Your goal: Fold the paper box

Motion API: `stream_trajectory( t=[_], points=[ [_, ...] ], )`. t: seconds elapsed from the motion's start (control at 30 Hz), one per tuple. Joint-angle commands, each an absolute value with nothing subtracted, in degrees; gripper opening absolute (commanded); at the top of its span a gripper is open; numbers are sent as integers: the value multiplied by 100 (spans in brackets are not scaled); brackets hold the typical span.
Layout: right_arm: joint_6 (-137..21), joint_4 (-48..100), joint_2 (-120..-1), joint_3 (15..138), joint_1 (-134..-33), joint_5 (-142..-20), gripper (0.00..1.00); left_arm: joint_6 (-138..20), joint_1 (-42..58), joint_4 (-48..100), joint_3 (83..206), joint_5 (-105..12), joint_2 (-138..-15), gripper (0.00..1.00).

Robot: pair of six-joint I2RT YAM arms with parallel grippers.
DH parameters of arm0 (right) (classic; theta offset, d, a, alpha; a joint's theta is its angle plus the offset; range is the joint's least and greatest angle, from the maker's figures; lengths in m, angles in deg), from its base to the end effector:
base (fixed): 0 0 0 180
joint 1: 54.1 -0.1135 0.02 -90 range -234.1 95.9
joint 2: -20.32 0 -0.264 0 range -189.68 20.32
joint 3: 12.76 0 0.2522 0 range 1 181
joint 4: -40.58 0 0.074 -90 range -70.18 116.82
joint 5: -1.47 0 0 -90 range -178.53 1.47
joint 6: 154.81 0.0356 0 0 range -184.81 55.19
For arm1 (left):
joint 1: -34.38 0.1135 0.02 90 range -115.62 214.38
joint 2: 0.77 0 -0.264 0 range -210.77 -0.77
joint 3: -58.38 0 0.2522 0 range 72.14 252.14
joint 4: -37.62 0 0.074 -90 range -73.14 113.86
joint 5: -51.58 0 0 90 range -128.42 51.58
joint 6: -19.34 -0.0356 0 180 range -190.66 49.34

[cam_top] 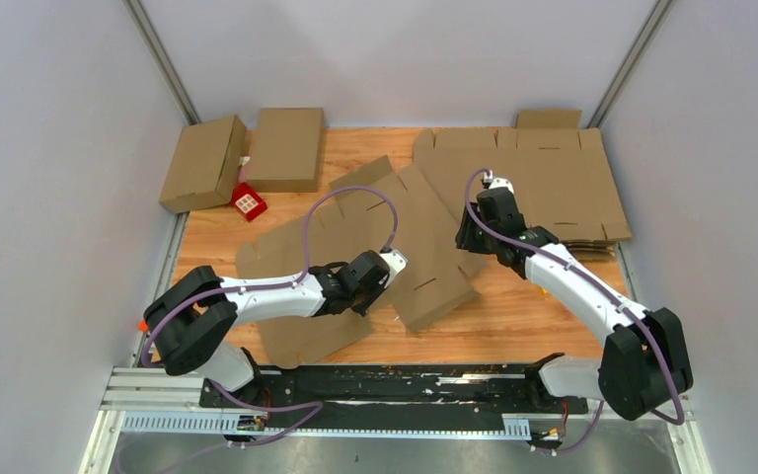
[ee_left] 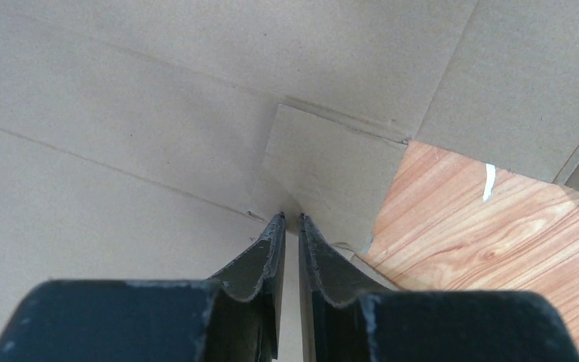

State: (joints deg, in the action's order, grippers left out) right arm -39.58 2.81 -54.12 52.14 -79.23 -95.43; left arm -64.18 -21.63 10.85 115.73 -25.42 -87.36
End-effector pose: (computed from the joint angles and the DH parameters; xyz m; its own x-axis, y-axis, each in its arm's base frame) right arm 0.2481 0.1117 0.2457 -0.7503 0.1155 -0.6510 -0.0310 0.9774 0.2091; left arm 0.1660 -0.2319 0.1637 -0.5438 0.6098 -0.5765 0.6806 0.7224 0.1222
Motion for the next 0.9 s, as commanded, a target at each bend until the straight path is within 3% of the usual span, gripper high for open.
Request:
stream_trajectory(
  t=[0.0,0.1,0.3,0.4,0.67,0.87],
  points=[
    [-3831,468,-5179,5049,-7837,-9564,31,-6486,-2152,984,11600,-2495,-8771,18],
    [-3805,162,-5130,5123,-7836,-9591,19,-6486,-2152,982,11595,-2488,-8761,18],
    [-3751,-348,-4343,4747,-7836,-9901,15,-6502,-2152,972,11600,-2485,-8757,18],
    [-3453,-821,-4052,4558,-7832,-10368,0,-6503,-2151,969,11599,-2504,-8741,18],
    [-2690,-548,-3551,3568,-7827,-10791,0,-6494,-2152,973,11595,-2528,-8743,18],
    [-2846,119,-4470,3608,-7821,-10228,0,-6486,-2152,972,11582,-2509,-8711,18]
  ],
)
